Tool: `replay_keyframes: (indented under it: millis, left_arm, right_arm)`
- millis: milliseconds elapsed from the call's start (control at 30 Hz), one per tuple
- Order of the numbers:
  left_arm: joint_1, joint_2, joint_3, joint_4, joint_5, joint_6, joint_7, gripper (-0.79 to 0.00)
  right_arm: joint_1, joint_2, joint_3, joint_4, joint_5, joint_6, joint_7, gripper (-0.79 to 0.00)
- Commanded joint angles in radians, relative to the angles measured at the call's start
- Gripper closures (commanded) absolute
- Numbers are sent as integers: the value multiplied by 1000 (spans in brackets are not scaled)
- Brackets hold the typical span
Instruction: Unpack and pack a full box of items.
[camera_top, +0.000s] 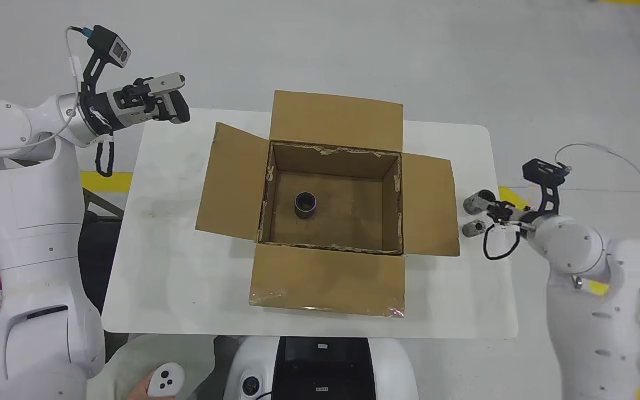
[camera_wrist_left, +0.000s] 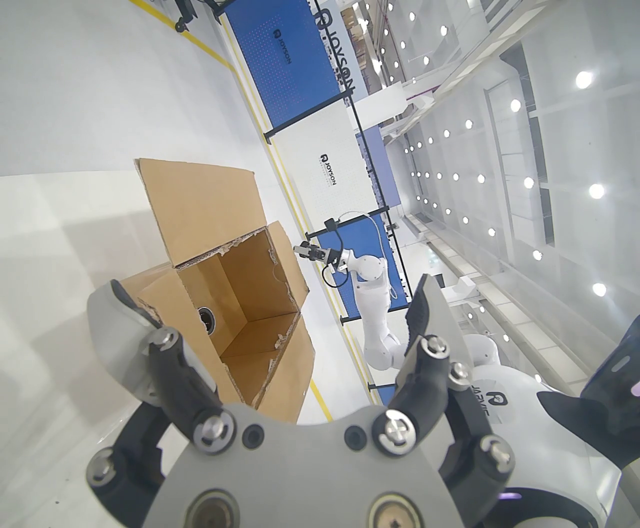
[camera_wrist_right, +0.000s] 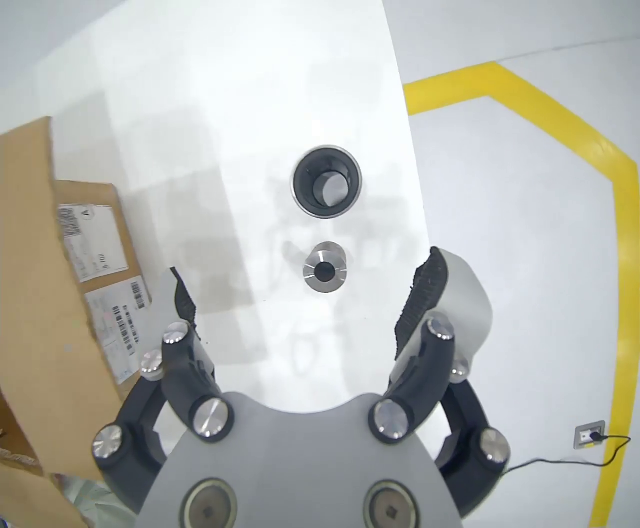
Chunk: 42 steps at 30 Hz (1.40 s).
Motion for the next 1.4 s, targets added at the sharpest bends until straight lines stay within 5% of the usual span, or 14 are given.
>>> replay_keyframes:
  millis: [0,533,1367]
  left_arm:
    - [0,0,0,0,0,0,0,-785]
    - [0,0,0,0,0,0,0,-785]
    - [0,0,0,0,0,0,0,-785]
  right_arm:
    - [-7,0,2,-35,11,2,-7,-785]
    - [-20,-1,-109,-265,-7,23,-78,-785]
    - [76,-1,-438,-371,-130,-169,-49,-785]
